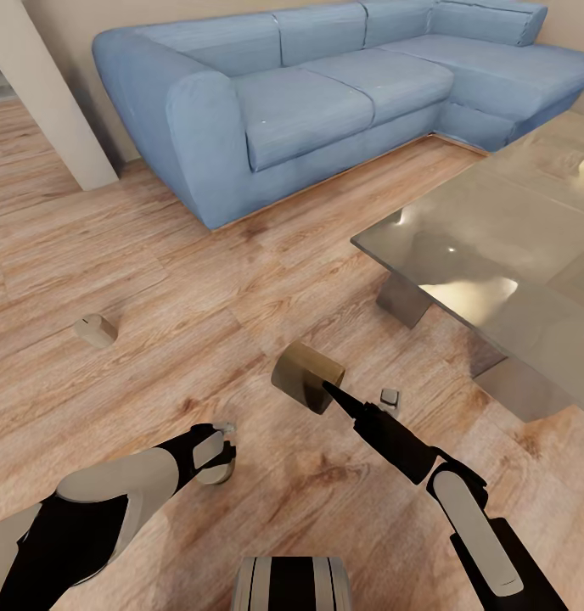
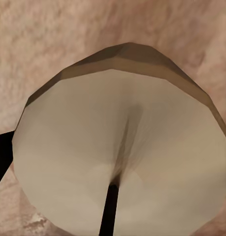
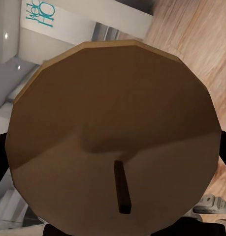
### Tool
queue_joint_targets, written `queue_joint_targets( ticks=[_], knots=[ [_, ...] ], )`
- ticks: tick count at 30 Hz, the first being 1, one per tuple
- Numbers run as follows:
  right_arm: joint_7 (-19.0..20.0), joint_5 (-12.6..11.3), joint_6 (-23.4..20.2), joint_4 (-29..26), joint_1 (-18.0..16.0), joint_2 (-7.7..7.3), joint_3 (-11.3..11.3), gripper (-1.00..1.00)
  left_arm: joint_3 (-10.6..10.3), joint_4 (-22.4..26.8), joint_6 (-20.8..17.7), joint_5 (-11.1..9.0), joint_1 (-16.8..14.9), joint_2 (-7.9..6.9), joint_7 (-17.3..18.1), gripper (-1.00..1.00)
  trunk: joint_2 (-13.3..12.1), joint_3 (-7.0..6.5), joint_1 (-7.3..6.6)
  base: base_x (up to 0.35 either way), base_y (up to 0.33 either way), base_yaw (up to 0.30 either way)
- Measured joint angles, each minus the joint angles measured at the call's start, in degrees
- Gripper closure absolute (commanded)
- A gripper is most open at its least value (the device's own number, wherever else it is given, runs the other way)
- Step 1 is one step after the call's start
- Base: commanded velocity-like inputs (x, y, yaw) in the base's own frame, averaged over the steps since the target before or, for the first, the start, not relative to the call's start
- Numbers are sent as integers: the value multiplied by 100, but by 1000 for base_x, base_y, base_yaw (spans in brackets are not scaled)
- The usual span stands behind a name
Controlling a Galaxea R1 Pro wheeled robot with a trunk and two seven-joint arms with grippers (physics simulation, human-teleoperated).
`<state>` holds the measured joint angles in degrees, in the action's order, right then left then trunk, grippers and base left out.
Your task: Place each of the two pumpkins and all three candles from the living room inside a cabinet in the living room (use any cabinet), then make sure every cabinet is closed, and position the cauldron so it is next to a table in the living room.
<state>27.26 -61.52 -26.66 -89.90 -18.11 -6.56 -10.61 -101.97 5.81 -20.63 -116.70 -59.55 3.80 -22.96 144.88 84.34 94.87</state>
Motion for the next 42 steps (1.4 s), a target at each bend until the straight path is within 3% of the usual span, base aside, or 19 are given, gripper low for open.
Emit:
queue_joint_targets(
  ticks=[3, 15, 23, 42],
  knots=[
    [3, -1, 1, 0, 2, 0, 0, 100, -3, 1, 8, -20, 0, -3, -3, 100, 0, 0, 0, 0, 0, 0],
    [0, -12, 2, -1, 3, 0, 0, 100, 38, -1, 106, 42, 0, -16, -9, 100, -16, -265, -31, 0, 0, 0],
    [0, -7, 5, -1, 3, 0, 0, 100, 42, -1, 752, 46, 0, -33, -15, 100, -27, -442, -51, 0, 0, 0],
    [-34, 23, 20, 46, -3, 5, 22, 100, 102, -17, 842, 47, 1, -61, -15, 100, -52, -863, -100, 0, 0, 0]
  ],
)
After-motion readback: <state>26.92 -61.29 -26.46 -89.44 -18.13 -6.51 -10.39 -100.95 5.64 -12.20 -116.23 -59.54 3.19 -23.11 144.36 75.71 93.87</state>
